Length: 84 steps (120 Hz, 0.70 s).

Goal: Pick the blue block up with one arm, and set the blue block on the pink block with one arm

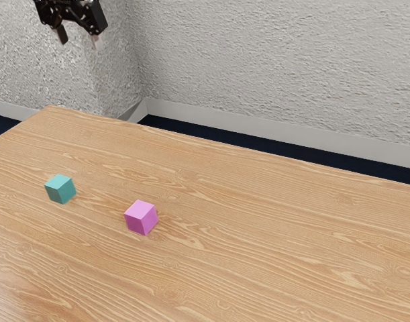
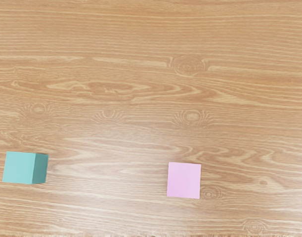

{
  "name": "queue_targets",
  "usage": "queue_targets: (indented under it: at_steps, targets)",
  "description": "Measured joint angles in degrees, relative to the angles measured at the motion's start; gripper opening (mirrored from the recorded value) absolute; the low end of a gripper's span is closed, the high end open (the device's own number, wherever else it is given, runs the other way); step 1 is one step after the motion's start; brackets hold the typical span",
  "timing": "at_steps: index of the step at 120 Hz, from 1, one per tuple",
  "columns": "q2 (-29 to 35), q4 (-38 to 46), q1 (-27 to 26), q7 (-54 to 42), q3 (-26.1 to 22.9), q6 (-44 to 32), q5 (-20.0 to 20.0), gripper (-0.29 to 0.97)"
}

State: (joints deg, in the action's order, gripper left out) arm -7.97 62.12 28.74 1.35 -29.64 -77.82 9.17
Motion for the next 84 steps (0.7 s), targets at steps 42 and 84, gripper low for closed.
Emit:
queue_targets:
  at_steps: [42, 84]
  targets:
    - [-1.7, 5.5, 0.3, 0.1, 4.0, 1.2, 2.2, 0.68]
    - [2.4, 36.0, -4.6, -3.5, 21.2, -19.4, 1.0, 0.68]
